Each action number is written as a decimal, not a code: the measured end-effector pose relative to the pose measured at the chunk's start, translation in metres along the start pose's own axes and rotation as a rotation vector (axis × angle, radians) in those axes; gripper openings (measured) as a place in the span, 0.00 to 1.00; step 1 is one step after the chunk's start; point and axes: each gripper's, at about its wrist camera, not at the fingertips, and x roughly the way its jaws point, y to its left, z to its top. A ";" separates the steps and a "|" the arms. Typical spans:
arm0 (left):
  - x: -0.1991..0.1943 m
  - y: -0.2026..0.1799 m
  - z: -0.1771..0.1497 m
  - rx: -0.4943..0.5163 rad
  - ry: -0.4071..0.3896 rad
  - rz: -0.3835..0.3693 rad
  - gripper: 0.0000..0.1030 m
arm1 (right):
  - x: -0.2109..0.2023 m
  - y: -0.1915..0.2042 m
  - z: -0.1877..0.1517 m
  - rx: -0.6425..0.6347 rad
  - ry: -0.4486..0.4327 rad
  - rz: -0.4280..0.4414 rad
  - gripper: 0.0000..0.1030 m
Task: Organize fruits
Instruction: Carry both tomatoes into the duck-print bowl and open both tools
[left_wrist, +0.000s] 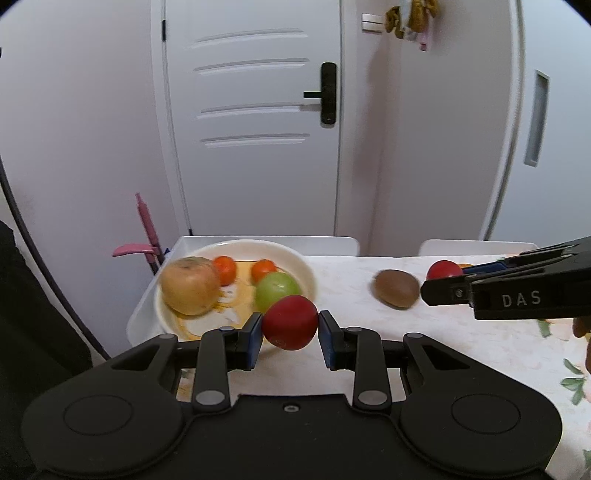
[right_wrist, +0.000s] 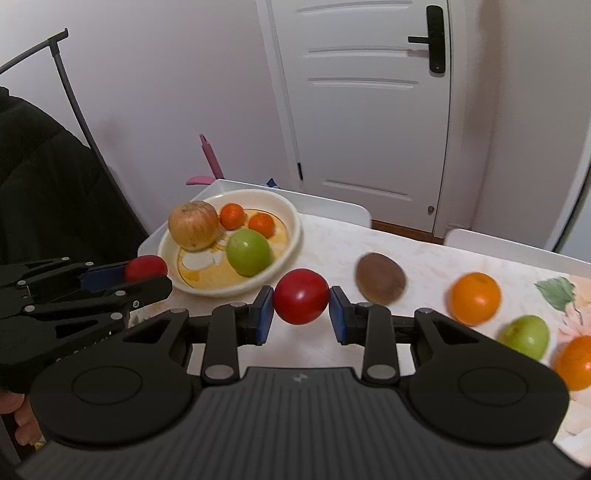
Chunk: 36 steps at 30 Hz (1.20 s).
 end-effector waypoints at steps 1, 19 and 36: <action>0.002 0.007 0.001 -0.001 0.002 0.000 0.34 | 0.004 0.005 0.002 0.001 0.002 -0.002 0.46; 0.085 0.089 0.008 0.071 0.128 -0.074 0.34 | 0.072 0.056 0.019 0.079 0.063 -0.077 0.46; 0.099 0.094 0.005 0.118 0.149 -0.102 0.82 | 0.084 0.054 0.021 0.086 0.096 -0.113 0.46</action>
